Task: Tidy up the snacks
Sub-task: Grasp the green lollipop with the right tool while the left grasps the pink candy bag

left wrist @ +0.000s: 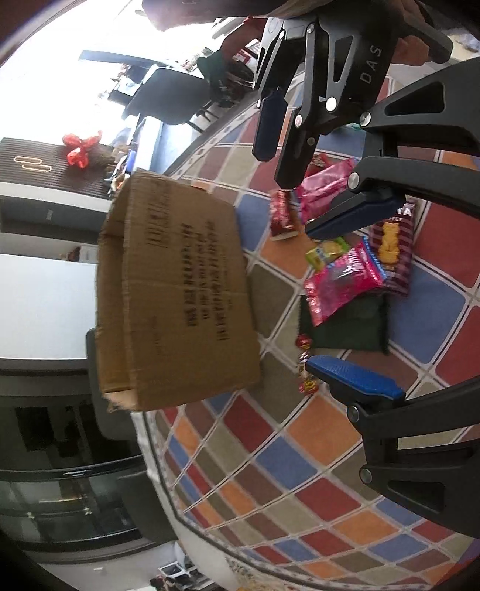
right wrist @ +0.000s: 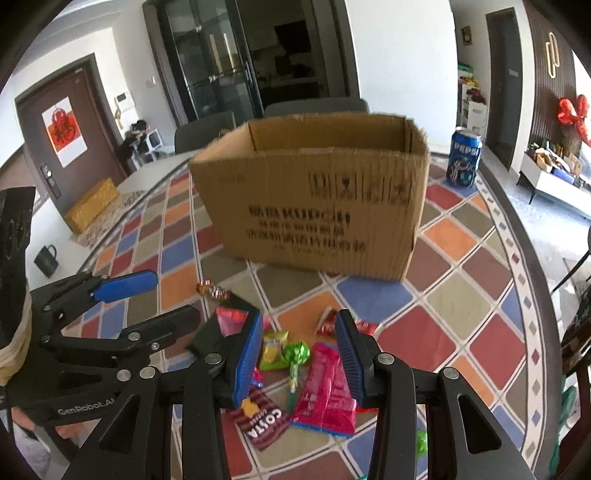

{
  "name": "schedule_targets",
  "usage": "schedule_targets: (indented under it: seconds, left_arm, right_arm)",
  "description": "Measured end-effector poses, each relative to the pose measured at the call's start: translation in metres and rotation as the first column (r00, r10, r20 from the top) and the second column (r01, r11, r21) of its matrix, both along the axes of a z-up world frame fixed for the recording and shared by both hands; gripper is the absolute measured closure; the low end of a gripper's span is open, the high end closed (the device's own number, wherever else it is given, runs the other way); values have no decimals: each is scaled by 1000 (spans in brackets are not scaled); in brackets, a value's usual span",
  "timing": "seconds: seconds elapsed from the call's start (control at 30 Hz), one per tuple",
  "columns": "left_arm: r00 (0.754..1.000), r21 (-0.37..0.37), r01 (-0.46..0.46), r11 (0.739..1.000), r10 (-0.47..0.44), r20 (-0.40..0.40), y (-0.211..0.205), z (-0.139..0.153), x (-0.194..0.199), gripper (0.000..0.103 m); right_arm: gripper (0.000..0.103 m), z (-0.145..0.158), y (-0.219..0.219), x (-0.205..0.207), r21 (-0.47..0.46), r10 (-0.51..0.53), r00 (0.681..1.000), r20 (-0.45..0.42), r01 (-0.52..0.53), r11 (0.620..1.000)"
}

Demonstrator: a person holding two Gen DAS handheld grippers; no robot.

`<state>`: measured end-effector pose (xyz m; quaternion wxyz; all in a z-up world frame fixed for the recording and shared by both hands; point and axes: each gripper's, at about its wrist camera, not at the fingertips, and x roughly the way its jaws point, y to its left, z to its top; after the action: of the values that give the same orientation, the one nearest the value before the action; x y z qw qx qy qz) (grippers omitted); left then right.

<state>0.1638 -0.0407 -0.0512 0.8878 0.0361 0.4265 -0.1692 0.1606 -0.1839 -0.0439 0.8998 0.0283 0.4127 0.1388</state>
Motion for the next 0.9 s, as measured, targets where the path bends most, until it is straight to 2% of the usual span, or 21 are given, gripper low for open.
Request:
schedule_targets:
  seconds: [0.17,0.43,0.73,0.9]
  left_arm:
    - [1000,12,21,1000,-21,-21,-1,-21,4,39]
    - [995,-33,36,999,-39,-94,1,-48,18,42]
    - [989,-61,59,996,-67,-133,-2,-64,24,45]
    - [985,-95,61,994,-75,-154,-3,-66,27,53]
  right_arm:
    - [61,-18,5,1,-10,28,999,-38,-28,1000]
    - [62,-45,12,14,-28,57,994,-97,-60,998]
    - [68,-65,15,24,-6,90,984,-154,-92,996]
    - [71,-71,17,30,14,97,980,-174,-96,995]
